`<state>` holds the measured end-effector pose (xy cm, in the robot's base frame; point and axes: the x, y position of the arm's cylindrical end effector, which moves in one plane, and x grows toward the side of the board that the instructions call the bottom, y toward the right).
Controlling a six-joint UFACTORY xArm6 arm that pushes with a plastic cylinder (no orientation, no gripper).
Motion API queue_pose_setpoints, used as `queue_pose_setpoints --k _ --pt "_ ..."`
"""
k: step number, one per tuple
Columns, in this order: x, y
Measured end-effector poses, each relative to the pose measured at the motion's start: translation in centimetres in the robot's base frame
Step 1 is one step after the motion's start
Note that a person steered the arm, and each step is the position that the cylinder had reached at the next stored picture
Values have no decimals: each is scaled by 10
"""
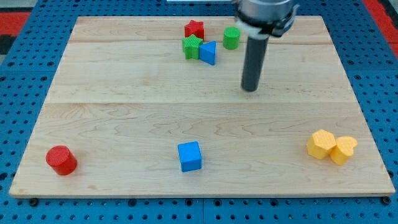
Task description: Push blue triangle towards the bottom center
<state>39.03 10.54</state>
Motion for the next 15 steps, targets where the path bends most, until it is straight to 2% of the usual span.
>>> queue_pose_setpoints --k 2,4,6,7,9,12,15 --pt "-97 1" --pt "-108 -70" --pt "-92 -85" --pt "-75 -90" --pt "-42 -138" --pt "21 -152" --pt "33 -183"
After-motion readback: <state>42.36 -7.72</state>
